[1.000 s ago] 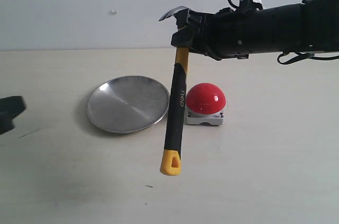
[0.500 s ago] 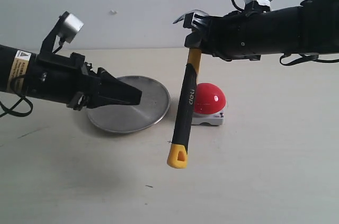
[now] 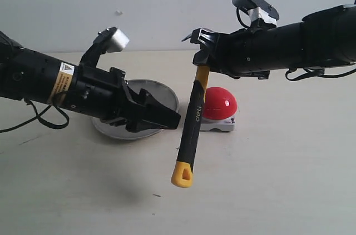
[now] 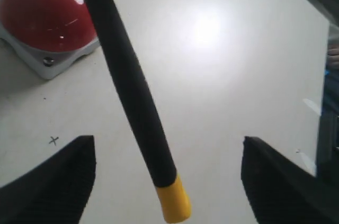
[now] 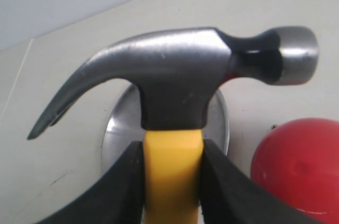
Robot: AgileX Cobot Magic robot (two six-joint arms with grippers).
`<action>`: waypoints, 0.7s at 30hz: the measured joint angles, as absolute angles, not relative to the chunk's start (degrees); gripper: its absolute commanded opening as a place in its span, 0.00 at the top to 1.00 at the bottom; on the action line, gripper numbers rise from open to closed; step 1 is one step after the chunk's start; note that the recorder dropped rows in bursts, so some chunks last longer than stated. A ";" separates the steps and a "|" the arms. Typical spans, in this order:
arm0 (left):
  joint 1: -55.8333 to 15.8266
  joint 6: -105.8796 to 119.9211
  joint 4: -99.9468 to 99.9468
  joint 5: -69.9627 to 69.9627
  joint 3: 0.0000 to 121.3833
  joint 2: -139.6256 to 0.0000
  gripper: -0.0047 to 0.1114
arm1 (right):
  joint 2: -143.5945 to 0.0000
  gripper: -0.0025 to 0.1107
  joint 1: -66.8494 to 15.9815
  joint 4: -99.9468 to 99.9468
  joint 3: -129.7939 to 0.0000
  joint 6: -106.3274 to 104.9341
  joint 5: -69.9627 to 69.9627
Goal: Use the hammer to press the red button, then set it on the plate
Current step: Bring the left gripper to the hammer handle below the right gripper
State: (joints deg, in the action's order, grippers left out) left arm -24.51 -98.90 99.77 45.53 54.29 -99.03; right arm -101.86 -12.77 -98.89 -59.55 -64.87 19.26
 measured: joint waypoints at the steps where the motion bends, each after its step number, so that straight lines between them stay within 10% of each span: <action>1: -24.97 -98.90 99.77 44.07 54.29 -99.03 0.32 | -101.86 0.98 -12.77 -98.89 -59.67 -64.74 19.40; 21: -26.78 -95.47 93.27 40.21 54.42 -103.55 0.32 | -101.86 0.98 -12.77 -98.98 -62.00 -62.33 22.33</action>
